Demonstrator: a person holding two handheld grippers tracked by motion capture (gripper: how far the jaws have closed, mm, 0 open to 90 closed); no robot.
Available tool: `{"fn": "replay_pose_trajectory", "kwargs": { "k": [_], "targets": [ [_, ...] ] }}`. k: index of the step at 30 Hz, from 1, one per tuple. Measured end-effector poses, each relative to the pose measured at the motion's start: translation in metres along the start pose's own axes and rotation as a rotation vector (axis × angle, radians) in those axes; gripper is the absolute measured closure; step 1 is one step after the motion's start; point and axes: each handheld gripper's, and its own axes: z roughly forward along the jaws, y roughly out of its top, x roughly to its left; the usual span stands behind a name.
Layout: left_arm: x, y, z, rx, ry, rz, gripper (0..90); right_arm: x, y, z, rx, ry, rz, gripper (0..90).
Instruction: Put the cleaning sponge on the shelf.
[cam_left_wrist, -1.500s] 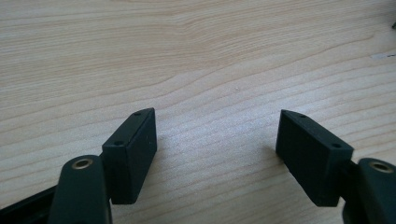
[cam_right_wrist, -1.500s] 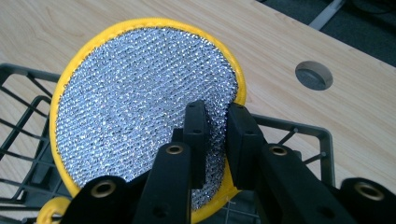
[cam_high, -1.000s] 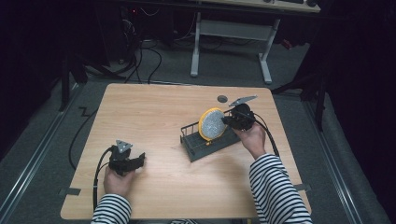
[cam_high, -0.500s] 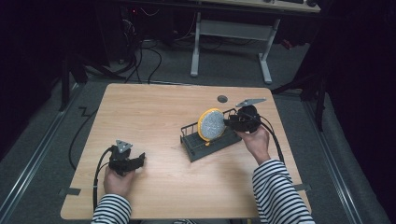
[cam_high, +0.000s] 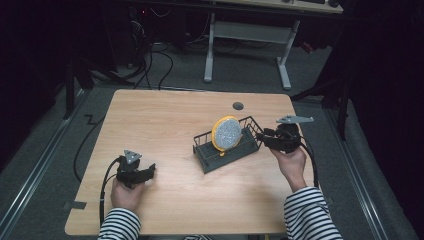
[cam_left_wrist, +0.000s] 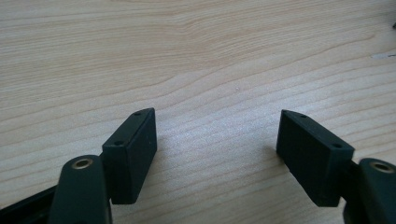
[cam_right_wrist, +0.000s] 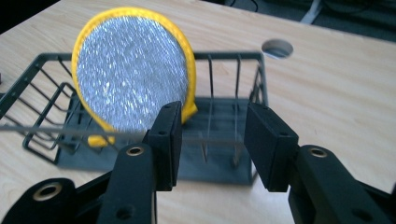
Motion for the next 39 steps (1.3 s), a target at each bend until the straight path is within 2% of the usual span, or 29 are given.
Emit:
{"fn": "replay_pose_trajectory", "kwargs": {
  "k": [5,12,14,17,23,30,39],
  "targets": [
    [0.0,0.0,0.0,-0.002,0.001,-0.001,29.2,-0.005,-0.02,-0.012,-0.006,-0.028,0.014,55.7],
    [0.0,0.0,0.0,-0.002,0.004,0.001,29.2,-0.014,-0.046,-0.024,-0.026,-0.031,0.076,55.4],
    [0.0,0.0,0.0,-0.001,0.003,0.002,29.3,-0.015,-0.052,-0.026,-0.036,-0.035,0.079,55.5],
    [0.0,0.0,0.0,0.0,0.004,0.002,29.4,-0.015,-0.061,-0.027,-0.031,-0.043,0.082,55.2],
    [-0.001,0.0,0.0,-0.001,0.005,0.003,29.3,-0.018,-0.076,-0.027,-0.029,-0.044,0.119,53.7],
    [-0.001,0.0,0.0,-0.001,0.006,0.003,29.3,-0.017,-0.091,-0.027,-0.023,-0.059,0.124,51.2],
    [-0.001,0.0,0.0,0.0,0.008,0.005,29.4,-0.016,-0.115,-0.019,-0.002,-0.078,0.146,49.0]
  ]
}}
